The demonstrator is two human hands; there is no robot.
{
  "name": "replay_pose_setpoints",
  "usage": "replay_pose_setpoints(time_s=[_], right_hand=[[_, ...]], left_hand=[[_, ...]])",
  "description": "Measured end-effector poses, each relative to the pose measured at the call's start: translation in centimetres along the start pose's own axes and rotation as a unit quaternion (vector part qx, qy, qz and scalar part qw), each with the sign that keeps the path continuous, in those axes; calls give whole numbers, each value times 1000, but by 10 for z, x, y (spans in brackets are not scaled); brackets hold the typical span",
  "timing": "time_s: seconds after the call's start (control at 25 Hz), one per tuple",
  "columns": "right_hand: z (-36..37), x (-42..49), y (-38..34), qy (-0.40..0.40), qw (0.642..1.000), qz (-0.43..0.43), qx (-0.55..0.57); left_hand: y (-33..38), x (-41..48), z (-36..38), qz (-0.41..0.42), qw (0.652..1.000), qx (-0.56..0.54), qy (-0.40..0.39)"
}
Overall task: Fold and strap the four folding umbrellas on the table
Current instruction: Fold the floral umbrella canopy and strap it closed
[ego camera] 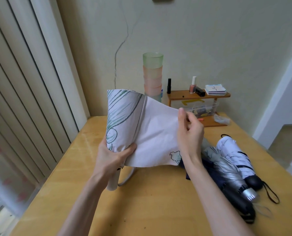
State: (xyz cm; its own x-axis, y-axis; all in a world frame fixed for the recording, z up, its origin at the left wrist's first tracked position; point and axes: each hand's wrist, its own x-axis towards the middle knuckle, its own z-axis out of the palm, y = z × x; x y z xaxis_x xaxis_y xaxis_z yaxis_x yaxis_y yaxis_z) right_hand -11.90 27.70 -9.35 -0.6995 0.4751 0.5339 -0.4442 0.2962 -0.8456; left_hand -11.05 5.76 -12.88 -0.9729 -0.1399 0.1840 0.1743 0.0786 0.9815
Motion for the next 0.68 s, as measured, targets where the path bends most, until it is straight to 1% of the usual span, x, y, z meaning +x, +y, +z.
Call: replay_pose_setpoints(time_s=[0.08, 0.16, 0.24, 0.32, 0.4, 0.48, 0.56, 0.6, 0.68], right_hand=[[-5, 1, 0, -42, 999, 6, 6], [-10, 3, -5, -62, 998, 4, 0], [-13, 5, -18, -77, 997, -1, 1], [-11, 8, -42, -109, 994, 2, -2], [-4, 13, -75, -163, 985, 47, 22], [12, 21, -106, -236, 967, 87, 38], [36, 27, -130, -318, 945, 78, -12], [51, 29, -137, -352, 933, 54, -54], [79, 32, -142, -397, 909, 4, -129]], left_hand=[[1, 1, -1, 7, 1000, -13, 5], [0, 2, 1, 4, 1000, -22, 1], [-1, 3, 1, -3, 999, -23, -24], [-2, 2, -1, -4, 997, -6, -81], [-2, 1, -3, -2, 988, -2, -156], [2, -5, -2, -8, 973, -15, -231], [7, -8, 4, -19, 962, 6, -274], [12, -11, 8, -25, 960, 25, -278], [25, -20, 19, -20, 964, 9, -266]])
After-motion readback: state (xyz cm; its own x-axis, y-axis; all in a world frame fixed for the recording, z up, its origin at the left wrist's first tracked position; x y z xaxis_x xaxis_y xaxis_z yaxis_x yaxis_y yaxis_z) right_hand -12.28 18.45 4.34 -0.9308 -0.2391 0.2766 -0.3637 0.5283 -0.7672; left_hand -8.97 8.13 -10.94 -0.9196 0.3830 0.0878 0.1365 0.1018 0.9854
